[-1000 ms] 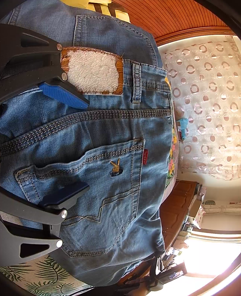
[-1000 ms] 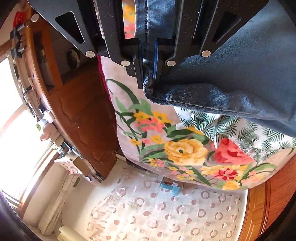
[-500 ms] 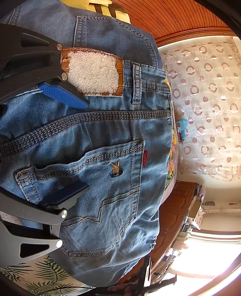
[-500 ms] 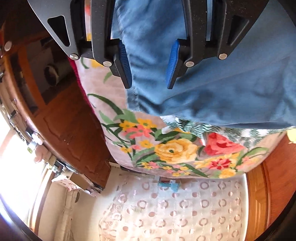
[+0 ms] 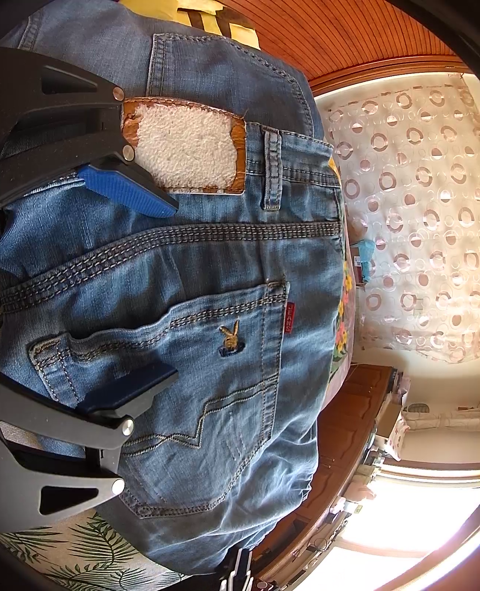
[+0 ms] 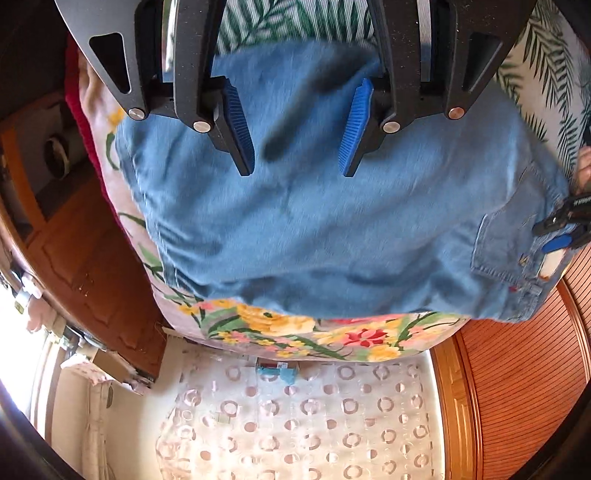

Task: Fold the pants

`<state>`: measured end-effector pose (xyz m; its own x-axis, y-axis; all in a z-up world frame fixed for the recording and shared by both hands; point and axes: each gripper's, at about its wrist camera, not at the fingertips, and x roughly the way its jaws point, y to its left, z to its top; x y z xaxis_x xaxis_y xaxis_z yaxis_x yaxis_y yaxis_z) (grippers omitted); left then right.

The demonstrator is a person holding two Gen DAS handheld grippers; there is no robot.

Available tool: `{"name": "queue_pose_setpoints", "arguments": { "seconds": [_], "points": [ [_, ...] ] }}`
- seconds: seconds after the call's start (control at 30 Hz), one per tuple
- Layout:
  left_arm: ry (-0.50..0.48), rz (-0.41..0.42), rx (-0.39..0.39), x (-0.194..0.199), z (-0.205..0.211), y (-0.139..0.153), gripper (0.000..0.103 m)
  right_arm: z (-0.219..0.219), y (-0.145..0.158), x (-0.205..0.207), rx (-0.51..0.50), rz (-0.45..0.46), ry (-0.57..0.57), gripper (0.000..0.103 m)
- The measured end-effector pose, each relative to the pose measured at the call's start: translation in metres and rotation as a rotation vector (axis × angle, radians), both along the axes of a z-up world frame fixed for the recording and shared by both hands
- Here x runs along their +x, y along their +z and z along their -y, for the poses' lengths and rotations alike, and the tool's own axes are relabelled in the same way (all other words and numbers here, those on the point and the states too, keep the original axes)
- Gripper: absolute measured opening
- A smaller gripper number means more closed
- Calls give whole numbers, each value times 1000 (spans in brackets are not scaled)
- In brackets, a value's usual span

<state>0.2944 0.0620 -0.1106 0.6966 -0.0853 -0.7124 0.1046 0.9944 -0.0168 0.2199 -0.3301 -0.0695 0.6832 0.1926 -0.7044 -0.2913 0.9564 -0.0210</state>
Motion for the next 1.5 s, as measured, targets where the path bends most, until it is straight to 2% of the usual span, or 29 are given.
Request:
{"name": "queue_pose_setpoints", "arguments": {
  "seconds": [0.13,0.27,0.43,0.7,1.07,1.23,1.43,1.5],
  "points": [
    [11,8,-2,-2,-3,1,82,13,-1,-11,-2,-22,4,53],
    [4,5,-14,-8,-6,4,82,16,10,-33,-11,-18,8,54],
    [7,27,-54,-27,-16,22,82,19,12,-54,-43,-25,11,55],
    [73,53,-33,-55,-45,37,82,4,-2,-44,-114,-34,9,55],
    [172,20,-3,-67,-75,18,82,-35,-3,-30,-170,31,107,55],
    [152,28,-12,-72,-74,15,67,-41,-10,-21,-195,52,145,55],
    [109,31,-26,-74,-65,13,41,-35,-14,-4,-148,50,165,58],
    [93,26,-34,-74,-61,11,38,-28,-15,-2,-126,47,167,58]
  ]
}}
